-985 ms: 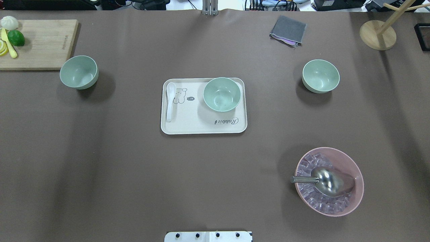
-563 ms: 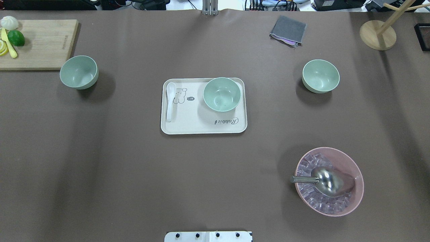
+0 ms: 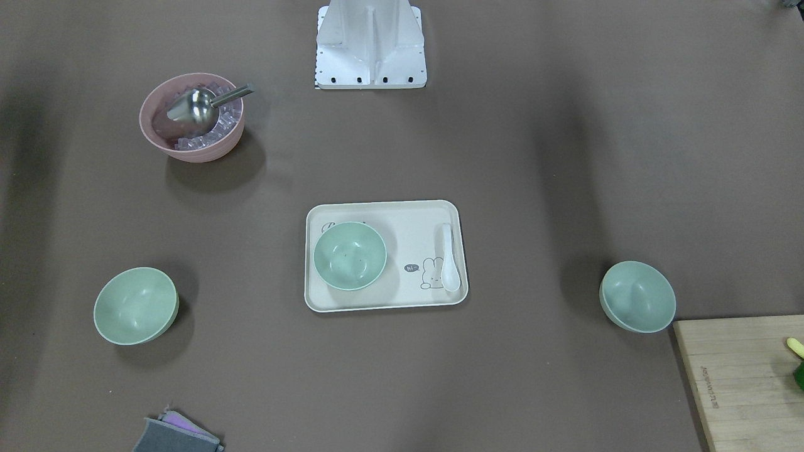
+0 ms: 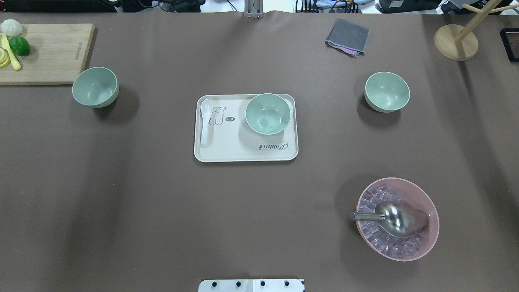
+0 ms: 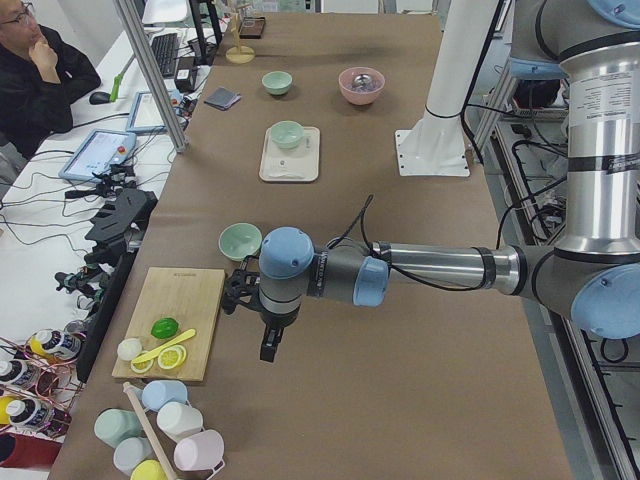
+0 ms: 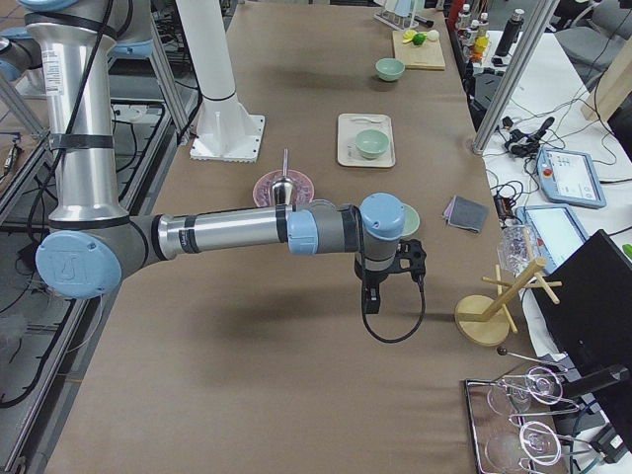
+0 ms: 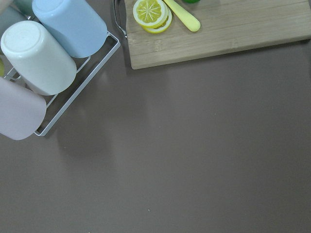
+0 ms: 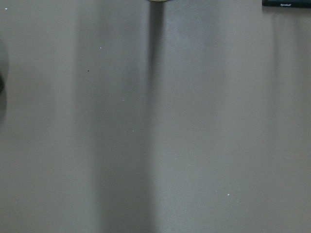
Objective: Stack green bowls together
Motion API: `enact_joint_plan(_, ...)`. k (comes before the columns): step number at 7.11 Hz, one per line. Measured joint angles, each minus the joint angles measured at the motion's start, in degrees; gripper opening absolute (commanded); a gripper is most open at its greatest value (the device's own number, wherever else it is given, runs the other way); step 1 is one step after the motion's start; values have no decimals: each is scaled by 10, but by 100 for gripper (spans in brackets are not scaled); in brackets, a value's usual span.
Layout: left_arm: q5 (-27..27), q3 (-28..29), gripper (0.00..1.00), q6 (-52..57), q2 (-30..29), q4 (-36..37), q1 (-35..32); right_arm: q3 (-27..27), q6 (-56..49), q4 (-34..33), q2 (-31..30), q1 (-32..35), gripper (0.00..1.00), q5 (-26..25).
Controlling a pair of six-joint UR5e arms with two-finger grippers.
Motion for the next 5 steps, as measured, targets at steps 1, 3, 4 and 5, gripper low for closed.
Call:
enact_joint_plan(1,0,0,98,1,0,0,0,0,0,-1,0,0,100,0)
enact_joint_plan(3,-1,3,98,-2,0,0,2,-4,0,-1,5,0,100,16)
enact_joint_plan(4,0,4,98,-4,-6,0,4,-6,0,2,5,-1,100,26)
enact_joint_plan(5,1,6,98,-5,-19,0,6,-6,-1,5,5,-3,100,29)
